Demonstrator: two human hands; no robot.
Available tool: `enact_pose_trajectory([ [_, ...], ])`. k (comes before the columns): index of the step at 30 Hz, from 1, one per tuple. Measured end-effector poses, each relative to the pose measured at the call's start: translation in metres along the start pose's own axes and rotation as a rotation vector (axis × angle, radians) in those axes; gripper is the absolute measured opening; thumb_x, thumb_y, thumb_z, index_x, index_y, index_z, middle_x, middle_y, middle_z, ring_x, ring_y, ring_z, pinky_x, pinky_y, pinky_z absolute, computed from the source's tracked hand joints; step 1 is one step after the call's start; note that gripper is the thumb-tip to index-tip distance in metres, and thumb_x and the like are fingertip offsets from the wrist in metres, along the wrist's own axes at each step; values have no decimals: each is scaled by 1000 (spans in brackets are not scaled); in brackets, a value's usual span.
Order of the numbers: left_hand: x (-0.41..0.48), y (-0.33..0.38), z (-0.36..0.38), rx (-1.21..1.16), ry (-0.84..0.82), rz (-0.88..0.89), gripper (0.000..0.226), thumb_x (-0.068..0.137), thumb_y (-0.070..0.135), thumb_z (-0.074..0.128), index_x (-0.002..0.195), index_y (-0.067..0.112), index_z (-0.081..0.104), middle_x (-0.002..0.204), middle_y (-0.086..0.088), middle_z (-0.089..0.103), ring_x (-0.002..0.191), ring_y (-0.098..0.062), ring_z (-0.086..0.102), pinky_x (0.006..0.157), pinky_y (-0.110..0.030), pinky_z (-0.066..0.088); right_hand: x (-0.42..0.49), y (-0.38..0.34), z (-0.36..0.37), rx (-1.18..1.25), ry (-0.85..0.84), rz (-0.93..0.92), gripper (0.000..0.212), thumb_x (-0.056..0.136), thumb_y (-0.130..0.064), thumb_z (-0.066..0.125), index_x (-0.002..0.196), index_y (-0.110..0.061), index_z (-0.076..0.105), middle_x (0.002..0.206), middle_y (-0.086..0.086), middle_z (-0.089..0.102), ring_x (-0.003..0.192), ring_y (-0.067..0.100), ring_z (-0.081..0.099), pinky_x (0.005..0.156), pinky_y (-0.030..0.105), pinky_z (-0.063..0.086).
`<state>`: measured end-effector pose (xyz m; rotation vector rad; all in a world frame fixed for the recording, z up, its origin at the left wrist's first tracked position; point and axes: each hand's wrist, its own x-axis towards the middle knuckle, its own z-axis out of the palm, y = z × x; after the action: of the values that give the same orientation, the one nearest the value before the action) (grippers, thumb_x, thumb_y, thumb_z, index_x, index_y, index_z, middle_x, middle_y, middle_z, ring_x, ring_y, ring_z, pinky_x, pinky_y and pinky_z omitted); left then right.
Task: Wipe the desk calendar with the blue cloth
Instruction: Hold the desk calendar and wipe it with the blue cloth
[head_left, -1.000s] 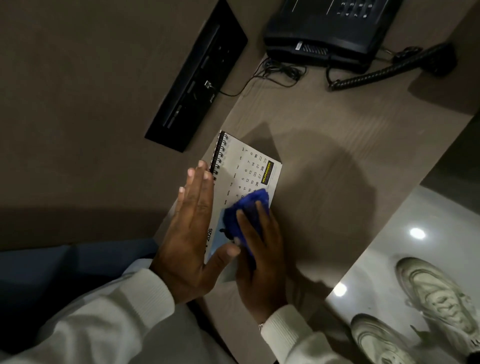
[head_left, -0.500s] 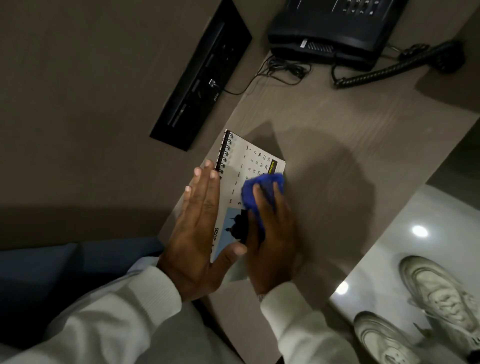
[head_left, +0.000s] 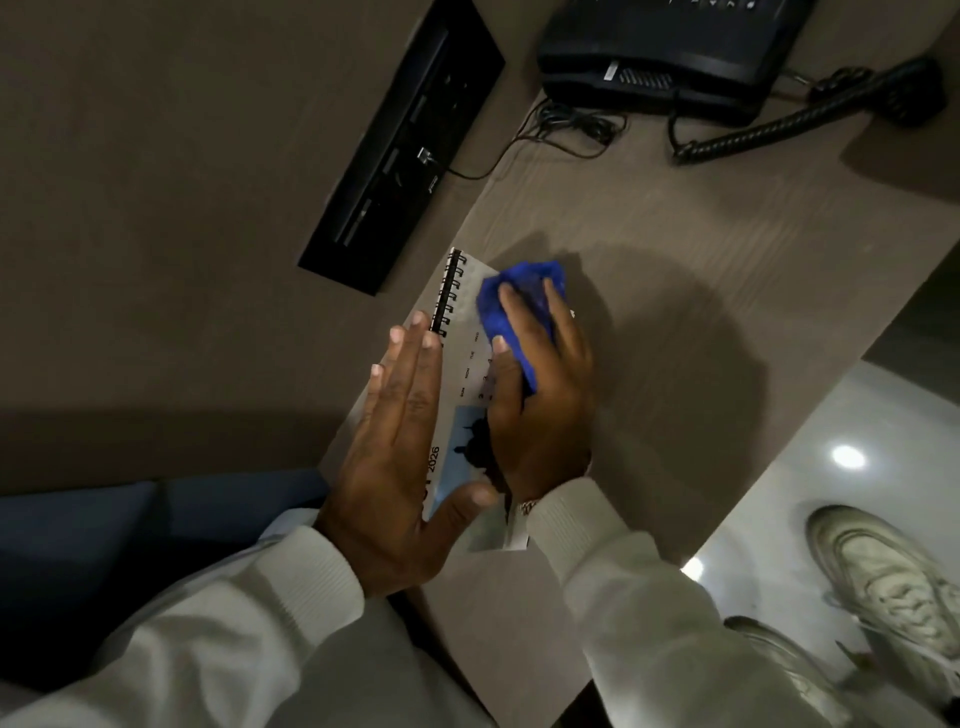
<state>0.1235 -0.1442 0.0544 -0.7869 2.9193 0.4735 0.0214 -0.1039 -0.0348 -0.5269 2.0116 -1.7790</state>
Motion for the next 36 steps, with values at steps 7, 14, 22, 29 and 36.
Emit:
enact_pose_trajectory([
  [7,0,-1,0,-1,6,-2,99,85,75,22,153,9,-4,166,-12,-3,154,-24,-8,122,-58,6,-86,13,-14,-66,-157,-15,41,93,-27,50,132,-17,58,150,19,43,138,43,39,103,65,41],
  [14,0,-2,0,-18,-24,1,101,85,75,24,153,6,-4,166,-11,-7,154,-24,-9,120,-62,9,-32,-1,-6,-113,-80,18,41,99,-36,42,132,-18,56,149,20,44,134,42,45,101,62,44],
  [22,0,1,-3,1,-41,-2,98,86,74,24,153,10,-9,165,-12,-8,154,-25,-10,121,-61,9,-81,2,-13,-118,-137,-11,45,93,-38,51,128,-13,62,146,20,48,133,42,47,99,61,46],
  [29,-1,1,-3,-27,-44,-2,98,86,74,23,152,9,-7,165,-13,-6,154,-23,-10,120,-63,12,-40,-7,-8,-106,-81,16,54,98,-48,34,128,-13,61,147,22,47,131,44,48,98,62,46],
  [36,-1,0,-2,-45,-39,-26,101,84,77,24,154,10,-6,166,-6,-8,154,-23,-10,119,-64,11,-82,13,-11,-100,-171,-71,44,94,-37,50,137,-31,44,152,15,41,139,39,38,110,57,38],
])
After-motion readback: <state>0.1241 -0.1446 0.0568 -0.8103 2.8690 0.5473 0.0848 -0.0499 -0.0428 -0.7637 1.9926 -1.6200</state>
